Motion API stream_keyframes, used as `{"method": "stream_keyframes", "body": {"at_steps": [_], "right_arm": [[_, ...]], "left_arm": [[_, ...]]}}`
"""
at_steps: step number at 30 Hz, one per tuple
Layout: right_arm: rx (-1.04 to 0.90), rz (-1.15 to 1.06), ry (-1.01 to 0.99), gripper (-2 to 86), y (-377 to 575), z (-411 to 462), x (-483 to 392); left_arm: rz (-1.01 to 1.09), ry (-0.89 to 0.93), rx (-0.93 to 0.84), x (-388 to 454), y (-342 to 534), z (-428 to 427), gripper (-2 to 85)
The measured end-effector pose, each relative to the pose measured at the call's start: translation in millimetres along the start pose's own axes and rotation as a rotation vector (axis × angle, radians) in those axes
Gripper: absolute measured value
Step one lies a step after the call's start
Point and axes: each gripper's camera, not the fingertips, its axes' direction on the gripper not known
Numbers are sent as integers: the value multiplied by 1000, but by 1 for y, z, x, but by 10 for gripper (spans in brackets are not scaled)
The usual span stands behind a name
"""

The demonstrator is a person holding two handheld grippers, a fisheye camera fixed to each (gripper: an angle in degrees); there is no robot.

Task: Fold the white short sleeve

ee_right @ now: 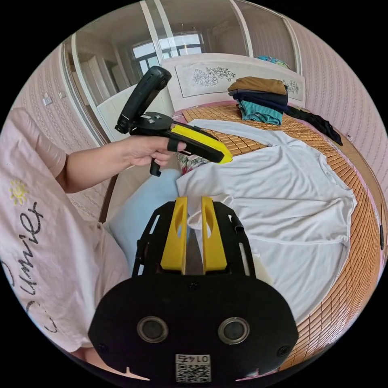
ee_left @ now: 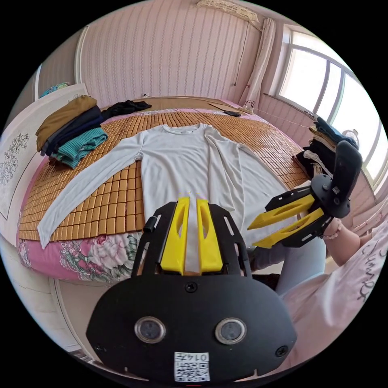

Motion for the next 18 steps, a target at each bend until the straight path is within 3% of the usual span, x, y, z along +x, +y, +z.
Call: {"method": "stream_keyframes", "body": {"at_steps": [9,14,18], "right_arm": [[2,181,60,53,8,11,12],[-29,265,131,57,1,32,17],[7,287,192,56,-16,37,32]], "left_arm": [[45,127,-74,14,45,11,76],[259,-8,-128,59,65,37,86],[310,-115,-165,71,69,61,67]]}}
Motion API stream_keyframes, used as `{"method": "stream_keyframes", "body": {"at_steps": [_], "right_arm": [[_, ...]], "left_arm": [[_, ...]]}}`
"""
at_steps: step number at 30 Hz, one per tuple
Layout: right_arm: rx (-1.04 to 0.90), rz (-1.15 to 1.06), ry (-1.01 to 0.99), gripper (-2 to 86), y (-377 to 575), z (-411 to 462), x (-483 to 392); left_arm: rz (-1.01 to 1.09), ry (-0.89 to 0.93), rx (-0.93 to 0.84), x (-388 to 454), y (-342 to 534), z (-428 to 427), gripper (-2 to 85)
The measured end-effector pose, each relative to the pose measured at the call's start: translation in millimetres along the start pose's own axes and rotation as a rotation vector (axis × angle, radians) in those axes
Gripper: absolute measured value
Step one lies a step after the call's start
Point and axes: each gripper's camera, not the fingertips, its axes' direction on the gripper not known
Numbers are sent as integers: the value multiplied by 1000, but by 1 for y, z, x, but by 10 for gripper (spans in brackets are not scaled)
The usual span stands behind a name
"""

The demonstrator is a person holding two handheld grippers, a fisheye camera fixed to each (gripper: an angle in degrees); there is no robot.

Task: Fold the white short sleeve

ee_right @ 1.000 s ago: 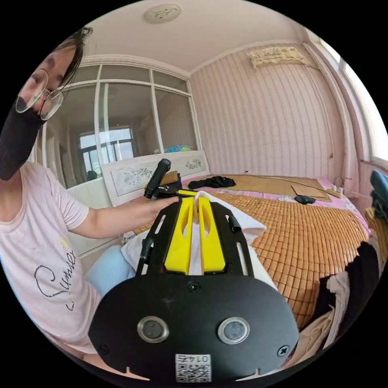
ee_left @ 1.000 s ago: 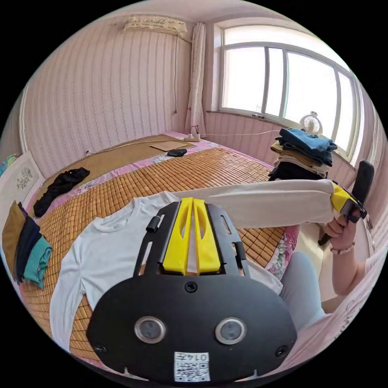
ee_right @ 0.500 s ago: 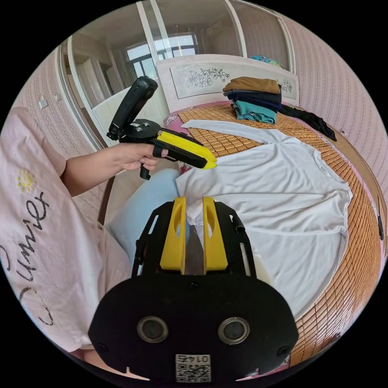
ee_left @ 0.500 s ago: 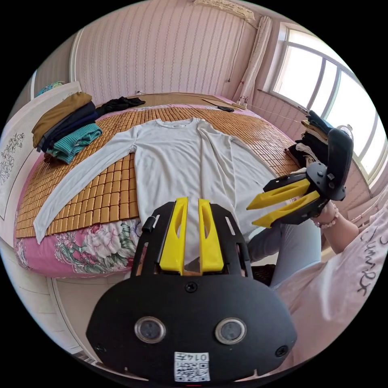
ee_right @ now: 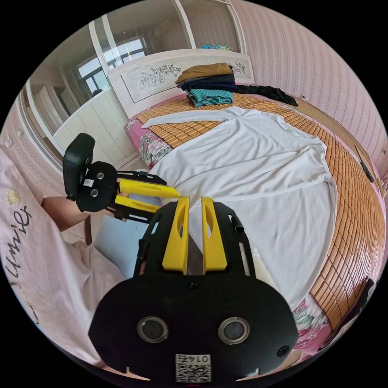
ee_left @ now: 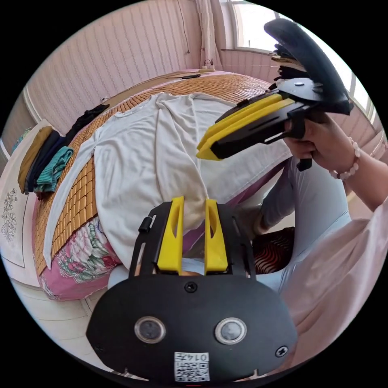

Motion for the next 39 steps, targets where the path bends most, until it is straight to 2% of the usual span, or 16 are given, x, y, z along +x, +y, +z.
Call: {"method": "stream_keyframes", "body": {"at_steps": [2,6,10,14,22,29,33,39], "right_arm": [[-35,-10,21,57,-12,11,3],[-152,-36,89,64,-27,38,7],[-127,-31,65,65,-28,40,11],[-131,-21,82,63,-29,43,16],[-146,-30,83,62,-36,48,28],[-123,-26,73,63,-37,38,40],[-65,-10,137,63,-38,18,68],[2,79,312,66,-50,-11,171]], "left_arm": [[-13,11,18,-7,4,-2,24],[-130,110,89,-39,23,-19,-3],[-303,271,122,-87,43,-23,-9],[-432,321,141,-125,59,-14,-10],[-576,240,33,-170,86,10,-9],[-463,207,72,-163,67,8,24],[-380,198,136,-169,40,6,37],[-144,186,221,-192,-89,32,25]]}}
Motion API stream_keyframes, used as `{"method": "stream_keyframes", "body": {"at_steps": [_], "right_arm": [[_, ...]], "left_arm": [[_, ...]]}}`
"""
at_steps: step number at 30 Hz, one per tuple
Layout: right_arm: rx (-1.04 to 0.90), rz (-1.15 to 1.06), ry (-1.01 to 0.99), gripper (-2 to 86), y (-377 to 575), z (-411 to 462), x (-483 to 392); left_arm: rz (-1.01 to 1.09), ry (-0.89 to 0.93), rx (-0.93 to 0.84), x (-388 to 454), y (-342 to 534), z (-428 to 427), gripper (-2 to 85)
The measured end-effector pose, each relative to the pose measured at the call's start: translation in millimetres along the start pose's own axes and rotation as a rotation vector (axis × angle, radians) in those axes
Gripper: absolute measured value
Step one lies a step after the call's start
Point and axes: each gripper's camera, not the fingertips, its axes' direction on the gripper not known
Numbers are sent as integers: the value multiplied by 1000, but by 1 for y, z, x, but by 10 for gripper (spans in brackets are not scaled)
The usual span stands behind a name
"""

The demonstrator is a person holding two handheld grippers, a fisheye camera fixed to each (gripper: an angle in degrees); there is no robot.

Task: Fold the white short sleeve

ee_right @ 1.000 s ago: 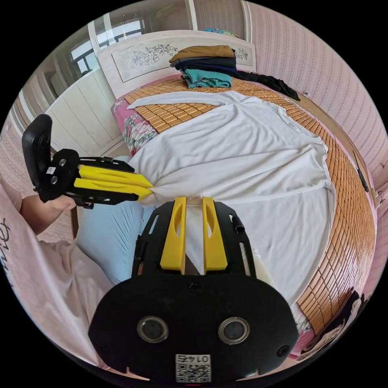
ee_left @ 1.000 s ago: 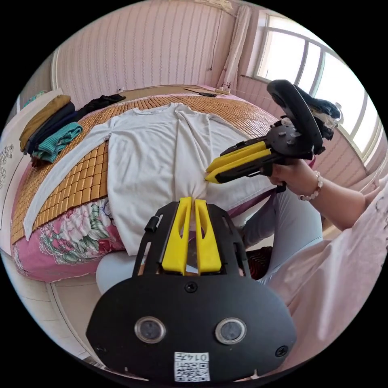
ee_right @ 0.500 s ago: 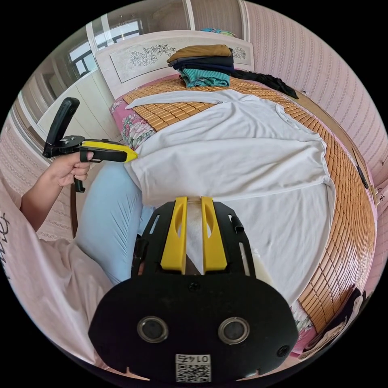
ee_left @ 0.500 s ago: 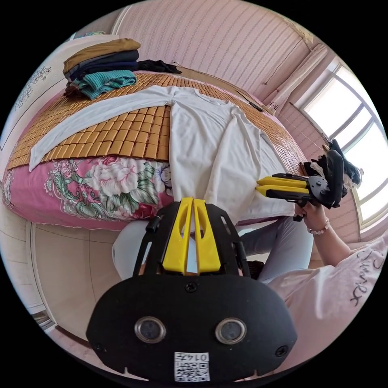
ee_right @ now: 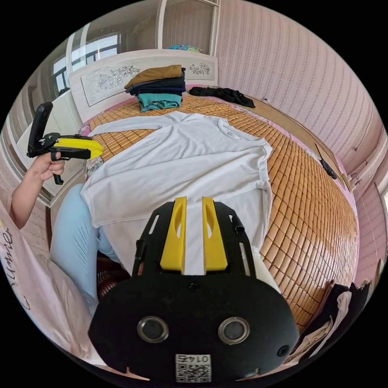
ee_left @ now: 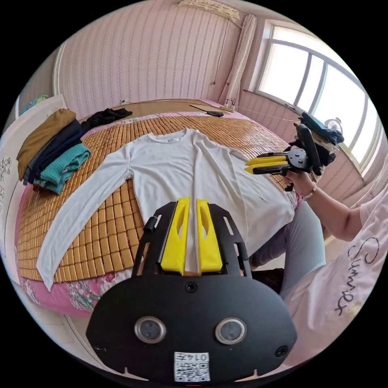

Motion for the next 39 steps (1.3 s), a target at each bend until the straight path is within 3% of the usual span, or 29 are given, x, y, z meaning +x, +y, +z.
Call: {"method": "stream_keyframes", "body": {"at_steps": [8,14,17,30,39], "right_arm": [[-31,57,60,79,-31,44,99],[-70,33,13,74,-28,74,134],[-27,19,-24,45,-19,65,148],[54,107,-72,2,18,44,207],[102,148,-45,65,26,35,219]], "left_arm": [[121,104,-40,-18,-235,196,18],[90,114,-178,-26,-303,323,66],[113,121,-241,-24,-312,360,30],[121,228,-179,-25,-368,394,-10],[149,223,-191,-6,-384,420,-10]]}}
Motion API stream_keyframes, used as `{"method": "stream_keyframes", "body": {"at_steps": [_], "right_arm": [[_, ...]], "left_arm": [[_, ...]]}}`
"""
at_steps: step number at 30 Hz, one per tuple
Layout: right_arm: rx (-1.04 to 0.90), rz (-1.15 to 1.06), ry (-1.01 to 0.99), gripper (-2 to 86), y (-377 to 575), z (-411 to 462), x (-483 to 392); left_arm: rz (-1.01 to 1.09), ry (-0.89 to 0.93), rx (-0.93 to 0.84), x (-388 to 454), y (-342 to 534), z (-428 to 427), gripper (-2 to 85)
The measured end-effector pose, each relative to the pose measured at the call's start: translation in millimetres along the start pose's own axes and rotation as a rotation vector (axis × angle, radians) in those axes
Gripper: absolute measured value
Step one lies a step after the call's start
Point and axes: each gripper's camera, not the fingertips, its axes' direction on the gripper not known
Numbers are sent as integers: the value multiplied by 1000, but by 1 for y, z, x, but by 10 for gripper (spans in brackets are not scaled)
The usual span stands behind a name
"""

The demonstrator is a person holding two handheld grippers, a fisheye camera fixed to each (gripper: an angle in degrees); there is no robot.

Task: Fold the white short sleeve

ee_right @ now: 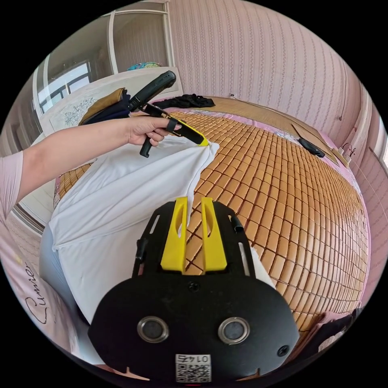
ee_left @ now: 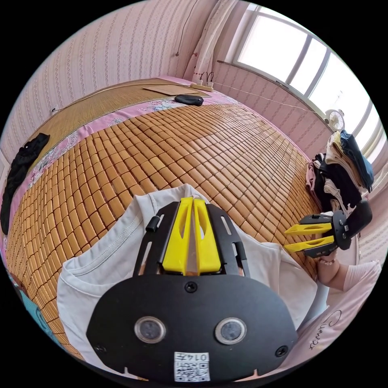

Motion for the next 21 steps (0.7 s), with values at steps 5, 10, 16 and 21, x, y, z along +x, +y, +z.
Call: {"method": "stream_keyframes", "body": {"at_steps": [5,10,16,21], "right_arm": [[-139,-71,-67,60,-12,26,-4],[-91,-28,-28,6,-5,16,3],[-154,-19,13,2,-6,24,-3],[-166,-52,76,11,-9,30,-24]], "left_arm": [[-13,-19,-2,1,-4,8,-10],[-2,-46,43,8,-16,4,-10],[19,-97,-24,24,-34,29,-7],[5,-126,-63,31,-42,18,37]]}}
